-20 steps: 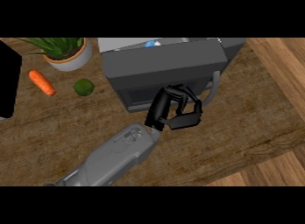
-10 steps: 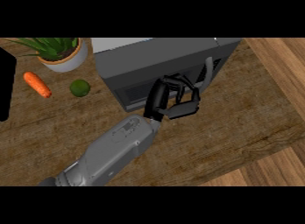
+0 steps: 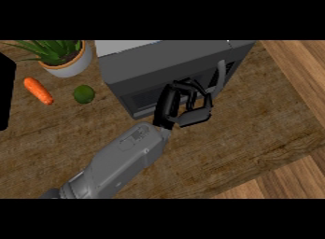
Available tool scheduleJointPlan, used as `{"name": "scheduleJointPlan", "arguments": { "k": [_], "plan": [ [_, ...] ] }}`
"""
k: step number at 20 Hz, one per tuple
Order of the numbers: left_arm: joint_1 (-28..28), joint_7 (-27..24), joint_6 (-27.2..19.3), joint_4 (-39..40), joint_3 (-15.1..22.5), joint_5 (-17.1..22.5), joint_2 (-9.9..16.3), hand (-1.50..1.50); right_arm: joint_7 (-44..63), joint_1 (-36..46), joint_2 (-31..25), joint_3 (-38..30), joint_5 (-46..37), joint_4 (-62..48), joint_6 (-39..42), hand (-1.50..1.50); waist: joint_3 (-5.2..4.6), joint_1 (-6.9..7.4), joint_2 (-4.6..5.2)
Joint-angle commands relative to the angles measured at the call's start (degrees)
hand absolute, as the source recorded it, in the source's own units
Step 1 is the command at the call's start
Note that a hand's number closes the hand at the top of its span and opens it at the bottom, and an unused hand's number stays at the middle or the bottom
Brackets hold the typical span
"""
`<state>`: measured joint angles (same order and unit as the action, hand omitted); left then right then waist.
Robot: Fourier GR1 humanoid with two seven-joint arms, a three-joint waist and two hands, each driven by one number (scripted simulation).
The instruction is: Pick up the milk, place it into the microwave and close the microwave
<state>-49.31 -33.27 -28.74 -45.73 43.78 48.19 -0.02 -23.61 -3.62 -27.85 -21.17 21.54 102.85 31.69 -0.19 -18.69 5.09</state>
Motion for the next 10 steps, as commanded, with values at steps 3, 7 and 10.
{"name": "scheduleJointPlan", "arguments": {
  "k": [3, 7, 10],
  "plan": [
    [-4.8, -1.1, 0.7, 3.9, -2.3, 2.3, 0.0, 1.50, 0.7, 2.1, -2.4, -1.9, 0.9, -1.6, 0.1, -1.50, 0.03, -0.57, 0.70],
    [-5.1, -1.7, 0.7, 4.3, -1.8, 3.7, 0.0, 1.50, 1.2, 2.7, -3.8, -2.8, 1.5, -2.4, 0.6, -1.50, 0.08, -1.16, 0.56],
    [-5.6, -2.8, 0.8, 4.6, -1.3, 4.0, 0.0, 1.50, 1.7, 3.9, -4.7, -3.5, 1.9, -3.6, 0.4, -1.50, 0.10, -0.74, 0.80]
  ]
}}
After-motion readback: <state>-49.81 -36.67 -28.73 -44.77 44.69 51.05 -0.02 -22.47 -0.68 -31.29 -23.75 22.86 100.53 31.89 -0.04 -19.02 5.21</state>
